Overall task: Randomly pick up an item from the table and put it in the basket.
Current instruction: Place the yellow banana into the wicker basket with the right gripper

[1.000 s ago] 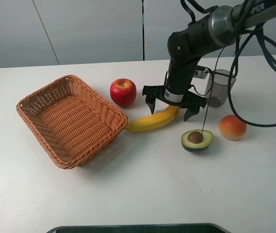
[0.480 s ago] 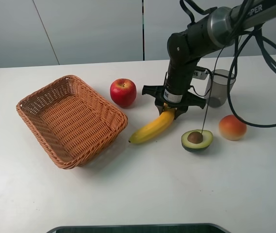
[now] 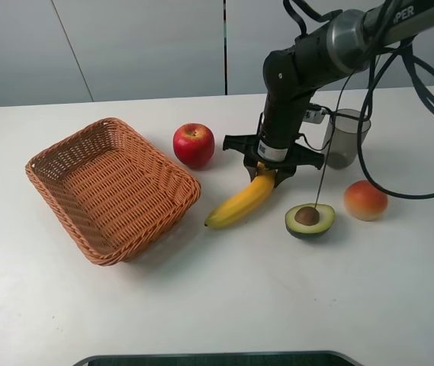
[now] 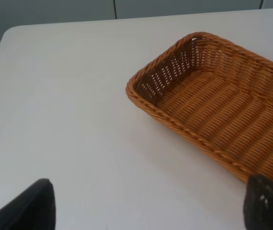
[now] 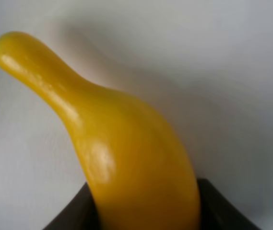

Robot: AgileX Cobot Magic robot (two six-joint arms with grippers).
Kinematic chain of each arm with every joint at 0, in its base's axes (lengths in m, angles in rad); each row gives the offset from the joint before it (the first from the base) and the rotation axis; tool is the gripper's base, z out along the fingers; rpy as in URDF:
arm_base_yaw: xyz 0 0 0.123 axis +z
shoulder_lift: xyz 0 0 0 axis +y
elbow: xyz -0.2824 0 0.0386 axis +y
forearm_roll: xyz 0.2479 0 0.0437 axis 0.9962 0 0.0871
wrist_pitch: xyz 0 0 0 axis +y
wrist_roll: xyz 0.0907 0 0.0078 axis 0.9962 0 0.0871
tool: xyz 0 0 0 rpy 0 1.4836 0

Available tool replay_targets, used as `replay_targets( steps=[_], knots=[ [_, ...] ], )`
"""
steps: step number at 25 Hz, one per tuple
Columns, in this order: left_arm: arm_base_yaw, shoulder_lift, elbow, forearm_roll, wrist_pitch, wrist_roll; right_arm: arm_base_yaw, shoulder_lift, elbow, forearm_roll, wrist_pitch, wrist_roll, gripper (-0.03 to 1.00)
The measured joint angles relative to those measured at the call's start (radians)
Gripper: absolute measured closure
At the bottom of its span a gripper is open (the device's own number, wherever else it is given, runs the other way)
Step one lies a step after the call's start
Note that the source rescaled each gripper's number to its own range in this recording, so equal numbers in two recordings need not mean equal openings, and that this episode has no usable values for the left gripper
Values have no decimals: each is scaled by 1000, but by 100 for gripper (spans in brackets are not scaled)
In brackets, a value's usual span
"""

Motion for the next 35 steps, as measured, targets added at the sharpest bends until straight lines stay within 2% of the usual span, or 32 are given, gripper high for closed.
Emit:
replay_targets(
  steps=[5,10,15,20,23,26,30,35],
  knots=[
    [0,0,0,0,0,0,0,-82,-18,0,38,-112,94],
    [0,0,0,0,0,0,7,-168,-61,-5,129,-265,94],
    [0,0,0,0,0,0,56,-194,-164,0,267,-487,94],
    [0,0,0,0,0,0,128,-170,-285,0,315,-639,94],
    [0,0,0,0,0,0,172,-125,-362,0,310,-684,94],
    [0,0,0,0,0,0,220,-78,-424,-11,260,-710,94],
    [0,0,0,0,0,0,289,-46,-476,-32,181,-761,94],
    [0,0,0,2,0,0,343,-23,-490,-44,37,-865,94]
  ],
)
